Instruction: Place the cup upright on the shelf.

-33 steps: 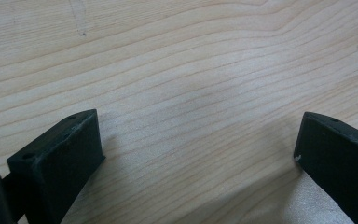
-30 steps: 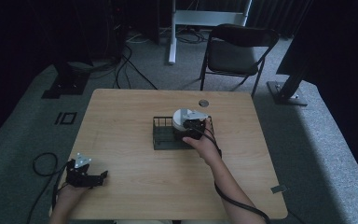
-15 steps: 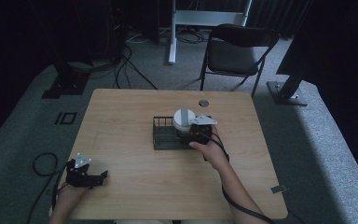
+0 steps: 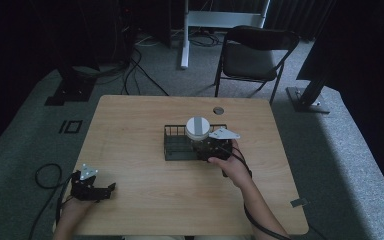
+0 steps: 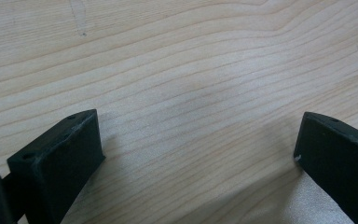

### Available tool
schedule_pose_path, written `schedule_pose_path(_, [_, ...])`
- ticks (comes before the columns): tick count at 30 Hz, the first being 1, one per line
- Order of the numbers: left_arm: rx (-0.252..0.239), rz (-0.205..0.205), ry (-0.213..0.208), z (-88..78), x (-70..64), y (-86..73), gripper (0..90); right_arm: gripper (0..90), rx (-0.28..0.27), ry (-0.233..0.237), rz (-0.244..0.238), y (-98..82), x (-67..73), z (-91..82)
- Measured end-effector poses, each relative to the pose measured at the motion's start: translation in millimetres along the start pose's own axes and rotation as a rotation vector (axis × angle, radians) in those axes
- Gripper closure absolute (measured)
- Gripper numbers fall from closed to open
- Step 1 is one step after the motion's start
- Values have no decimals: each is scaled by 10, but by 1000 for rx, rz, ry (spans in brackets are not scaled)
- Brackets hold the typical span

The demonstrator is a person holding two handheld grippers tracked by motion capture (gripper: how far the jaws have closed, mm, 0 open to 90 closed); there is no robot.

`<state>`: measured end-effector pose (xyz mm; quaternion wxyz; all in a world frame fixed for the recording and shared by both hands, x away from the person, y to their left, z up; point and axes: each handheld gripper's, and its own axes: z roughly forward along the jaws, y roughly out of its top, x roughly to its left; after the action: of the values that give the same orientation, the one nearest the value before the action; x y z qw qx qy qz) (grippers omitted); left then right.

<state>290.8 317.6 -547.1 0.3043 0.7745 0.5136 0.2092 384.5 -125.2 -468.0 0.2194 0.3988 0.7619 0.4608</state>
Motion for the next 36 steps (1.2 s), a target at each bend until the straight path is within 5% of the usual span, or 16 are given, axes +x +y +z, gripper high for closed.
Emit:
schedule_pose_path(20, [0, 0, 0, 0, 0, 0, 12, 114, -30, 4, -5, -196, -98, -376])
schedule_pose_path(36, [0, 0, 0, 0, 0, 0, 12, 114, -22, -58, -4, -460, -261, -604])
